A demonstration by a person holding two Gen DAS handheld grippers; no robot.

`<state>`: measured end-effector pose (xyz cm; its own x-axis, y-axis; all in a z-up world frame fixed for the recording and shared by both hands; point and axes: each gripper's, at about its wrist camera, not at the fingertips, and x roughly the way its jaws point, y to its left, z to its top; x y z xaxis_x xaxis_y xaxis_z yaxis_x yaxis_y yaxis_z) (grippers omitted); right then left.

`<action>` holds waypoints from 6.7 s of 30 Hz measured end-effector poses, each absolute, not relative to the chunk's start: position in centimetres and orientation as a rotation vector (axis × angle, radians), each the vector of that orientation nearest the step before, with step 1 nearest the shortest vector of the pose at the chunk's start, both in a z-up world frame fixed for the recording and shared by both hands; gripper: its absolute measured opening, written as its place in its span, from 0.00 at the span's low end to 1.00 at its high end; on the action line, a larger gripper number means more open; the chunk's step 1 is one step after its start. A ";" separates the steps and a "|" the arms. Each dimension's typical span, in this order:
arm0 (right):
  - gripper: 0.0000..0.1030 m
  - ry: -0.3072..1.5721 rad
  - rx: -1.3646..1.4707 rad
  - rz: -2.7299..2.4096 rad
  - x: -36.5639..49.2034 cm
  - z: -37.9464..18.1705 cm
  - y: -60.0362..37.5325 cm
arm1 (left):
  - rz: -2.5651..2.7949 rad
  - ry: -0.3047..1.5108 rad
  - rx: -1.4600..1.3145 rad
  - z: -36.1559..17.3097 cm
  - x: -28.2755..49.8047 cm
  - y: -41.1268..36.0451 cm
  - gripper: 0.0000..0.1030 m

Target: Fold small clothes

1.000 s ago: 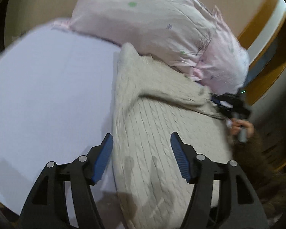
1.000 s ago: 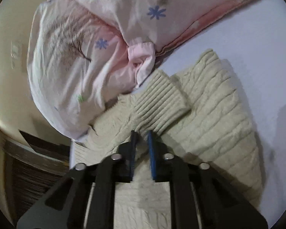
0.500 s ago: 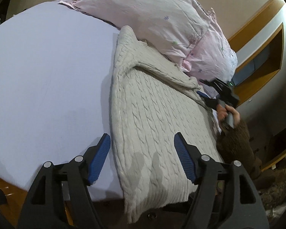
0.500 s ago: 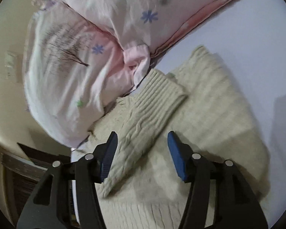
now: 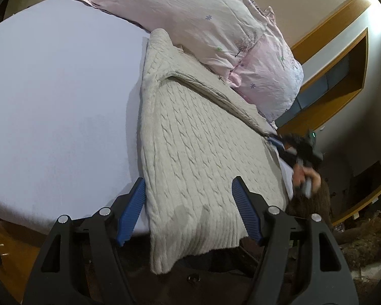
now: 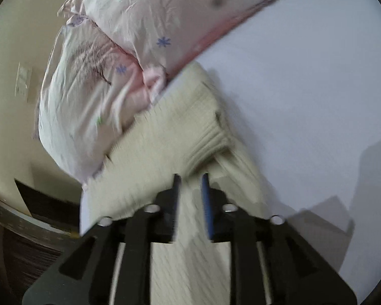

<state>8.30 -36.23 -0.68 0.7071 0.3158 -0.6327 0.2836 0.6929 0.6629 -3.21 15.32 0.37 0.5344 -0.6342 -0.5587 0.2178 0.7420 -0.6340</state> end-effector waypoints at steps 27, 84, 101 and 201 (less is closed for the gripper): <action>0.07 0.583 0.774 0.510 6.4 5.7 -37.2 | -0.529 0.686 -0.538 8.4 4.5 13.9 0.07; 0.98 0.699 0.933 0.218 19.9 2.6 -47.2 | -1.080 0.857 -0.578 8.2 21.5 -13.9 0.87; 0.43 0.980 0.592 0.320 22.6 0.4 -37.3 | -0.617 1.065 -0.452 0.8 23.3 -7.9 0.76; 0.98 0.941 -0.019 0.014 8.1 -0.7 -19.2 | -0.142 0.941 0.094 0.1 9.5 -2.3 0.99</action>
<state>8.10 -19.21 -0.73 0.5892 0.0042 -0.8080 -0.0206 0.9997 -0.0098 9.51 -2.29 0.11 0.5802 -0.0807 -0.8104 0.1623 0.9866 0.0180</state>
